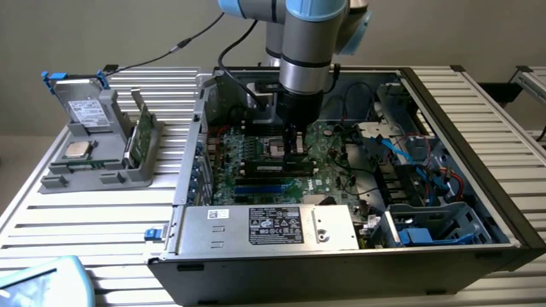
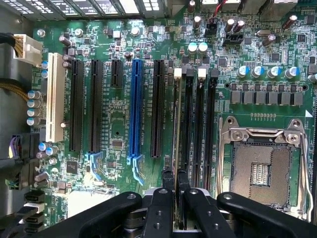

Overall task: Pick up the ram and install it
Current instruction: 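Insert the ram into the slot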

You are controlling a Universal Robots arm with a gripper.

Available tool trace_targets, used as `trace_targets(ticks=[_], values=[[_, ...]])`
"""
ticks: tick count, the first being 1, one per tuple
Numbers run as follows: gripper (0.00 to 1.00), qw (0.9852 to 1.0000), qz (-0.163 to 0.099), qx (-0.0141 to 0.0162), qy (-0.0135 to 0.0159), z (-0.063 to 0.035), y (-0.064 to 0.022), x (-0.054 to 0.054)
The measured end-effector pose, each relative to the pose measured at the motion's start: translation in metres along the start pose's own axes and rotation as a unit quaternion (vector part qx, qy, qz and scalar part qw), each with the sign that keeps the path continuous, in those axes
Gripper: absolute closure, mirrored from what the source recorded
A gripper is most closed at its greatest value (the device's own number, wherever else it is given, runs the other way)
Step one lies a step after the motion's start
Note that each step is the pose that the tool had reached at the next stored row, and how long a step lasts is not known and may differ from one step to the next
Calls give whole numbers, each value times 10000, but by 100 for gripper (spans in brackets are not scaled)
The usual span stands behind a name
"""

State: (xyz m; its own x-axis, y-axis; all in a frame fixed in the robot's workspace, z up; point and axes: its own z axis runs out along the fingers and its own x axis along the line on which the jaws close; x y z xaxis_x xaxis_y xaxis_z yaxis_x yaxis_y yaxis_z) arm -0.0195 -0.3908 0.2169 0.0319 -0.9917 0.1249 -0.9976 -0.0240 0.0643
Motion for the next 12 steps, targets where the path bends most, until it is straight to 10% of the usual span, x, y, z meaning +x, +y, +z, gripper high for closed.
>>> trace_targets(ticks=[12], values=[[86,10000,25,0,3,18,49,-5]])
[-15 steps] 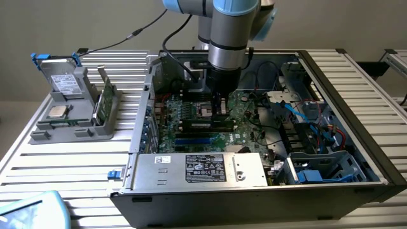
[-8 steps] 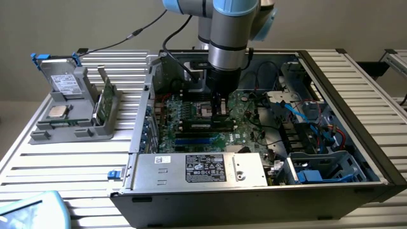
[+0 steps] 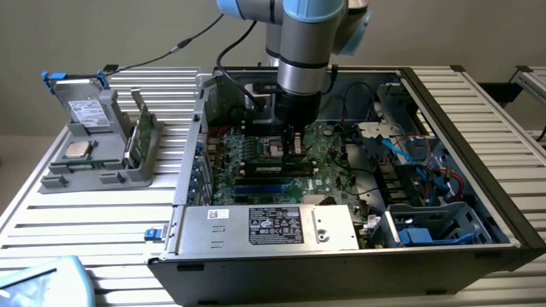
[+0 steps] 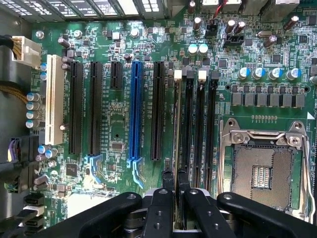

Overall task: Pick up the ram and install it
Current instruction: 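Insert the ram into the slot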

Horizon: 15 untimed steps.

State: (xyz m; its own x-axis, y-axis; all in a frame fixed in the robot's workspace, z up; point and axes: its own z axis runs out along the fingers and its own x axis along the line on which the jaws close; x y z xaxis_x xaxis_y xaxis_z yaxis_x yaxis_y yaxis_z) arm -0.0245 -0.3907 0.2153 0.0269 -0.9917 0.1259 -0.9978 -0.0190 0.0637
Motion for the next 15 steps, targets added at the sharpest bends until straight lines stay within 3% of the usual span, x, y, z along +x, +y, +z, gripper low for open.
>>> trace_targets(ticks=[15], values=[[85,10000,8,-9,7,-2,9,2]])
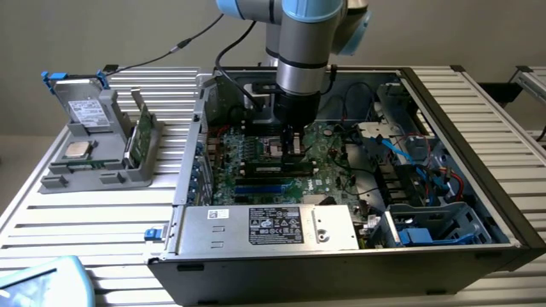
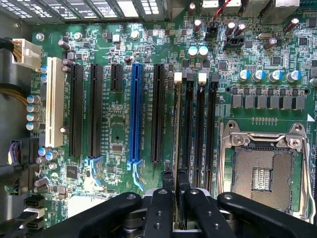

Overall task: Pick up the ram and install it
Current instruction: 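Insert the ram into the slot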

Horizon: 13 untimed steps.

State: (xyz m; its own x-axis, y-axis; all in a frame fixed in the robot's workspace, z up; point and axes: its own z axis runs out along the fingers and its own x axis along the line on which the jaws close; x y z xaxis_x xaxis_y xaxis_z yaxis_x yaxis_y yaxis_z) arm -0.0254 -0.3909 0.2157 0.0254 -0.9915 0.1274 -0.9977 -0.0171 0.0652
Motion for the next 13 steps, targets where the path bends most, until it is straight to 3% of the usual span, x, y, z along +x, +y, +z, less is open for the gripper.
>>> trace_targets(ticks=[1,2,3,5,7,8,13], values=[[85,10000,-1,4,-1,1,-2,0],[72,10000,-3,5,-1,1,-3,0],[72,10000,-4,5,-1,1,-5,-1],[60,10000,-4,5,-1,1,-5,-1],[60,10000,-4,5,-1,1,-5,-1],[54,10000,-4,5,-2,1,-5,-1],[54,10000,-4,6,-2,-40,9,4]])
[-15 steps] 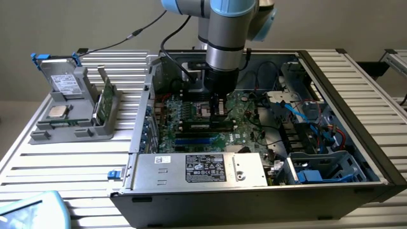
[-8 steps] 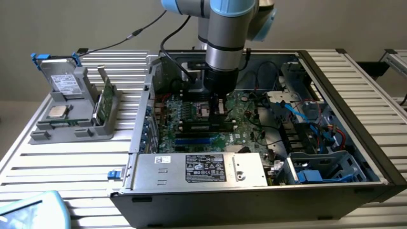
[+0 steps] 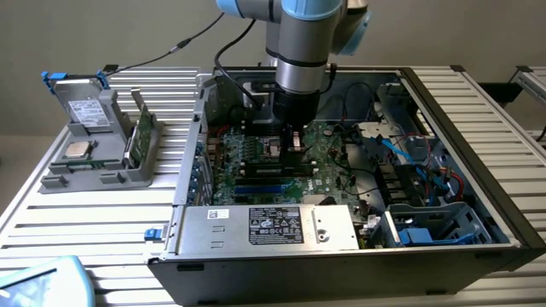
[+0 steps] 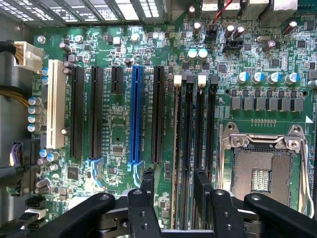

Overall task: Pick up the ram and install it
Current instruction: 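Insert the ram into the slot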

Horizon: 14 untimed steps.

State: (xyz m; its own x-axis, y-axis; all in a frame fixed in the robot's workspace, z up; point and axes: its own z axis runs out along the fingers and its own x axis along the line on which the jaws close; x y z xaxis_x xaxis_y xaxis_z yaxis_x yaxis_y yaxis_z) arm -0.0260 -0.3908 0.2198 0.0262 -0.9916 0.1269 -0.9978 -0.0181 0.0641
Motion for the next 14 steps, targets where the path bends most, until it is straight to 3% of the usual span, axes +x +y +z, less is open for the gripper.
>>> trace_targets(ticks=[8,14], values=[[54,10000,3,5,-5,-119,43,17],[54,10000,4,5,-8,-127,44,18]])
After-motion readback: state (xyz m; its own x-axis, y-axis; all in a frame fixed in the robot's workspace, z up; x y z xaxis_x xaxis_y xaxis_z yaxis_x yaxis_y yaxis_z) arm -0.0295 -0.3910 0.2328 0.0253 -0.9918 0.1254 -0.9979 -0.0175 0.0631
